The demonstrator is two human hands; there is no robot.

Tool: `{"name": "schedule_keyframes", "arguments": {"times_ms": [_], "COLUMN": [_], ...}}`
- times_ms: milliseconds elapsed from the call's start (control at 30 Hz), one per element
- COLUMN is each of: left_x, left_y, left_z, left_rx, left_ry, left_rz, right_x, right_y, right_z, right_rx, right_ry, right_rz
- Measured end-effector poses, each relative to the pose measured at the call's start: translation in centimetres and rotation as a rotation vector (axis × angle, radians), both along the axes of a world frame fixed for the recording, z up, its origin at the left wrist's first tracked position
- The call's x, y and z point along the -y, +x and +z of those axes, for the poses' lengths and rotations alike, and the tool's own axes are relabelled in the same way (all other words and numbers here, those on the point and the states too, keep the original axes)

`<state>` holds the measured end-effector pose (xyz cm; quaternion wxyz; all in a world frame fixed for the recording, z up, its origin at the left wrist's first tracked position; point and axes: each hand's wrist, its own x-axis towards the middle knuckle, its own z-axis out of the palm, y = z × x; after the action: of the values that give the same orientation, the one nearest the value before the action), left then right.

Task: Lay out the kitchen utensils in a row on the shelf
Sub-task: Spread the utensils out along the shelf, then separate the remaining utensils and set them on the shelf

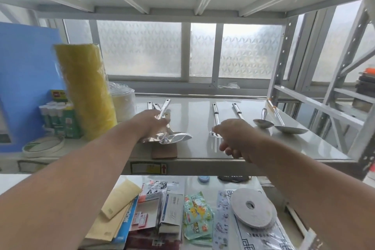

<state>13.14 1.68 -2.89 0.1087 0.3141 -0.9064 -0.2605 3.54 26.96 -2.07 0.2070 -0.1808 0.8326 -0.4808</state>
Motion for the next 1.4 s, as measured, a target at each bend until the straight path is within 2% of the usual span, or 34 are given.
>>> {"name": "schedule_keyframes", "arguments": {"times_ms": [100,300,400,500,733,900,1133,1233,1400], "left_x": [0.8,2.1,2.4,2.7,2.6,3.7,6.1,4.3,4.6], "left_y": [1.1,3.2,3.9,4.1,4.8,4.4,3.0,3.0,2.2], "left_z": [0.7,1.4,0.9,0.2,0.1,-1.0,-4.3,-3.1,-3.5], "left_rx": [-0.046,0.154,0.14,0.157,0.039,-0.083,-0.279,-0.316,-0.338], "left_ry": [0.068,0.215,0.41,0.609,0.717,0.703,0.725,0.702,0.74], "left_rz": [0.091,0.14,0.153,0.154,0.225,0.318,0.331,0.269,0.204], "right_x": [1.5,6.5,8.1,9.0,9.0,8.4,6.2,6.3,7.1], "right_y": [1.6,3.3,4.0,5.2,6.7,6.0,4.2,3.9,4.9], "right_z": [0.5,-0.2,-0.7,-1.0,-2.1,-4.3,-3.9,-3.9,-3.1], "right_rx": [-0.049,-0.076,0.029,0.052,-0.373,-0.839,-0.926,-0.99,-0.924], "right_ry": [-0.076,0.017,-0.046,-0.071,0.017,0.218,0.32,0.412,0.531], "right_rz": [0.073,0.164,0.202,0.216,0.302,0.388,0.275,0.255,0.229]}}
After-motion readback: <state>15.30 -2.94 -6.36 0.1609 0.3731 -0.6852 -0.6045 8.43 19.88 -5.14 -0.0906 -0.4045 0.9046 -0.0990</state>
